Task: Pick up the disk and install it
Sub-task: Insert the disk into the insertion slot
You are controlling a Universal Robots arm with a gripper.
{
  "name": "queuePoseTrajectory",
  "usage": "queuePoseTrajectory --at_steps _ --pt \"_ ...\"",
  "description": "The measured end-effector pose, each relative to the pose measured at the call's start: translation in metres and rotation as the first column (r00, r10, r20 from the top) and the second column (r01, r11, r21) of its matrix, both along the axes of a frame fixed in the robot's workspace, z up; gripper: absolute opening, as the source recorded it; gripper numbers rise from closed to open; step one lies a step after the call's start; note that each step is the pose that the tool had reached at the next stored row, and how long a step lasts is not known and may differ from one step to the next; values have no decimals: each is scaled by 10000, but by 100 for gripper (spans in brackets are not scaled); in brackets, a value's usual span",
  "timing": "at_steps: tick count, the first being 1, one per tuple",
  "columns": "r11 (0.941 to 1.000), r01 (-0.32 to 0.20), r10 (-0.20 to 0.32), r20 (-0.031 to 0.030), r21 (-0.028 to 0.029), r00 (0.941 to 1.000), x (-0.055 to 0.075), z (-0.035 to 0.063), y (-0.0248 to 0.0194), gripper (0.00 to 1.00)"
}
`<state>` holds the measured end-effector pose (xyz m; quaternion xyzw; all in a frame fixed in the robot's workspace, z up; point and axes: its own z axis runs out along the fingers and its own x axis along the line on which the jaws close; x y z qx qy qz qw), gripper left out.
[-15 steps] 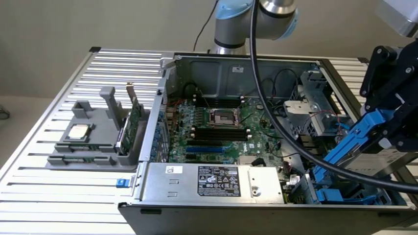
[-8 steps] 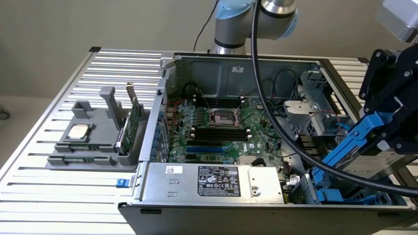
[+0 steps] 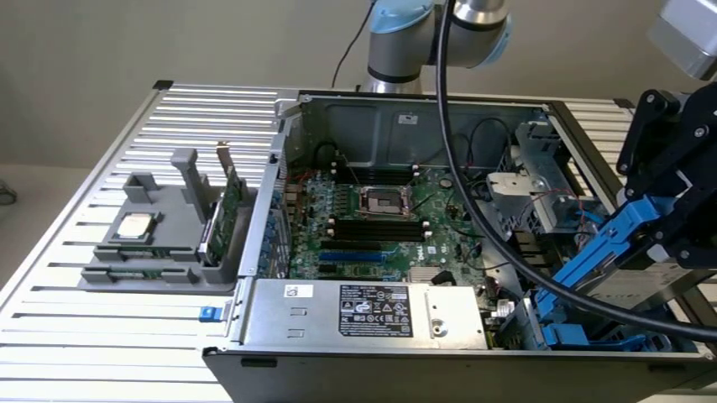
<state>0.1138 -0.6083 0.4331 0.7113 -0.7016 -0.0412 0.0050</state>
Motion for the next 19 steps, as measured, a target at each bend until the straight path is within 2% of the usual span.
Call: queuePoseTrajectory --at_steps 19 --pt "10000 -1 1 -6 0 10000 6 -49 0 33"
